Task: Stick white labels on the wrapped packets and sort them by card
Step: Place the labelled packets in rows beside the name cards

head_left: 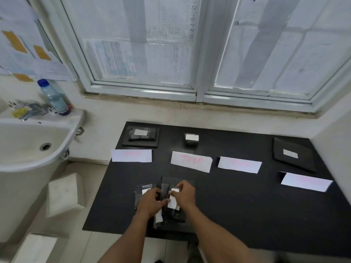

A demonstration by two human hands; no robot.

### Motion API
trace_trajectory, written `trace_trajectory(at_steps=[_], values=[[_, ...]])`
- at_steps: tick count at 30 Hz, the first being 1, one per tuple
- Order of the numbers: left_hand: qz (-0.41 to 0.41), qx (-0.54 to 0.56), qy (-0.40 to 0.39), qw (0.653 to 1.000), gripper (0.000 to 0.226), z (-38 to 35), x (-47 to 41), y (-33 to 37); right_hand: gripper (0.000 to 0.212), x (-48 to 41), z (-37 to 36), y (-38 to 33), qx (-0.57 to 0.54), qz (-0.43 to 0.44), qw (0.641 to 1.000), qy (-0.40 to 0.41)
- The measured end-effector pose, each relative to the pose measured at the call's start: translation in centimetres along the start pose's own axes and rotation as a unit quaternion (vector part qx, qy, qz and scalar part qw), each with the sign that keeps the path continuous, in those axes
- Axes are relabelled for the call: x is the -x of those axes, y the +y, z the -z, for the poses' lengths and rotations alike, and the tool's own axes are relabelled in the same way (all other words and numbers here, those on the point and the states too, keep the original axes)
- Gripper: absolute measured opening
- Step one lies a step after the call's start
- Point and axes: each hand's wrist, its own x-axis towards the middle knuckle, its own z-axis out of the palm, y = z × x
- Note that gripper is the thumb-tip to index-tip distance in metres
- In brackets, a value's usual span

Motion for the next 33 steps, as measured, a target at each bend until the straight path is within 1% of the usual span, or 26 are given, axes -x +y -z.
trace_trajectory(at_steps=[2,4,6,8,10,12,14,15,19,21,26,29,33], values=[[-0.013,0.026,0.012,0.999,0.056,0.3,0.0,0.3,0.026,-0.3,0.8,0.1,-0.051,-0.018,0.998,0.029],[-0.032,0.055,0.004,0.998,0.066,0.8,0.0,0.8,0.023,-0.4,1.8,0.1,-0.102,-0.027,0.993,0.060],[-0.030,0.127,-0.021,0.991,0.071,1.2,0.0,1.7,0.021,-0.6,2.6,0.2,-0.139,-0.020,0.987,0.076],[-0.021,0.239,-0.037,0.970,0.066,1.6,0.0,3.0,0.019,-0.8,3.2,0.3,-0.168,-0.001,0.982,0.086],[-0.011,0.353,-0.056,0.934,0.055,2.4,0.1,4.8,0.017,-0.8,4.0,0.1,-0.210,0.035,0.973,0.086],[-0.015,0.413,-0.066,0.908,0.046,3.3,-0.3,6.1,0.021,-0.9,5.1,-0.3,-0.250,0.076,0.963,0.064],[-0.040,0.413,-0.074,0.907,0.038,4.1,-1.0,6.8,0.025,-0.9,6.4,-0.7,-0.274,0.108,0.956,0.019],[-0.055,0.399,-0.080,0.912,0.035,4.6,-1.3,7.0,0.027,-1.0,7.0,-0.8,-0.277,0.121,0.953,-0.006],[-0.102,0.362,-0.085,0.923,0.037,5.9,-2.1,8.0,0.039,-0.4,9.2,-1.5,-0.259,0.160,0.950,-0.072],[-0.117,0.343,-0.083,0.928,0.039,6.4,-2.1,8.4,0.042,-0.3,10.0,-1.8,-0.248,0.167,0.951,-0.077],[-0.139,0.331,-0.087,0.929,0.044,7.0,-2.0,8.8,0.039,0.1,11.0,-2.2,-0.240,0.181,0.952,-0.057],[-0.146,0.328,-0.078,0.930,0.045,7.2,-1.9,9.0,0.042,-0.1,10.9,-2.2,-0.242,0.189,0.951,-0.040],[-0.149,0.327,-0.062,0.931,0.044,7.4,-2.0,8.9,0.044,-0.3,10.9,-2.2,-0.233,0.194,0.952,-0.042]])
